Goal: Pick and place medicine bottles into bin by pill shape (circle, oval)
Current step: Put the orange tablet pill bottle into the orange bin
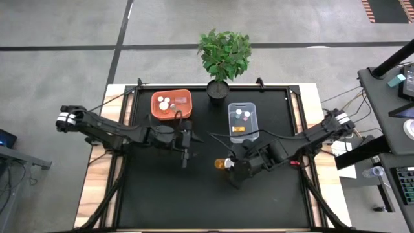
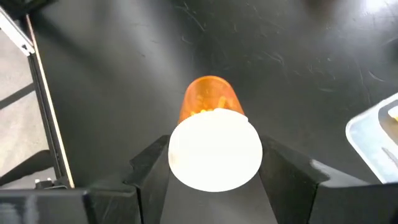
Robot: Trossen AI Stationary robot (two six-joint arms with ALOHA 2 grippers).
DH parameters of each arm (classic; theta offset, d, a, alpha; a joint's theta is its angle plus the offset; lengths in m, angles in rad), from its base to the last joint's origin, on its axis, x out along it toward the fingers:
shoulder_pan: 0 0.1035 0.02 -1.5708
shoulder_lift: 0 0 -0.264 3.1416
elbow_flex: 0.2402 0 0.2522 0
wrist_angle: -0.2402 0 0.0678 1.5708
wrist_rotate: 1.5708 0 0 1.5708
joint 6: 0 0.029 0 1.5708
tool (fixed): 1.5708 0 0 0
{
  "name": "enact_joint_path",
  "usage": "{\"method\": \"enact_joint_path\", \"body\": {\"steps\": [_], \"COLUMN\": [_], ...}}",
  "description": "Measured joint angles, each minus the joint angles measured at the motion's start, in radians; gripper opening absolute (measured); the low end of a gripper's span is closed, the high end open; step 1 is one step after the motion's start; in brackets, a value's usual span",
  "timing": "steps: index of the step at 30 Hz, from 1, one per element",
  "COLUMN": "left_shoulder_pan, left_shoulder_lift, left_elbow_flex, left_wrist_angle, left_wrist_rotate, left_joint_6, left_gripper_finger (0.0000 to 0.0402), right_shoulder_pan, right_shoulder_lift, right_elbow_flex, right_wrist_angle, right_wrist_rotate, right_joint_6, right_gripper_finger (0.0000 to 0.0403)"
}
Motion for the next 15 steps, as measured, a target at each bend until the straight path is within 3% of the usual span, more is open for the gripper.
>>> {"method": "enact_joint_path", "body": {"steps": [11, 15], "left_shoulder_pan": [-0.007, -0.011], "left_shoulder_lift": [0.175, 0.250], "left_elbow_flex": [0.130, 0.185], "left_wrist_angle": [0.006, 0.004], "left_wrist_rotate": [0.196, 0.223], "left_joint_6": [0.020, 0.027], "left_gripper_finger": [0.0203, 0.0203], "right_shoulder_pan": [0.000, 0.000], "right_shoulder_lift": [0.036, 0.036], "right_elbow_flex": [0.027, 0.027], "right_wrist_angle": [-0.012, -0.011], "right_wrist_rotate": [-0.012, -0.013], "right_joint_6": [-0.026, -0.031], "right_gripper_finger": [0.0208, 0.0208]}}
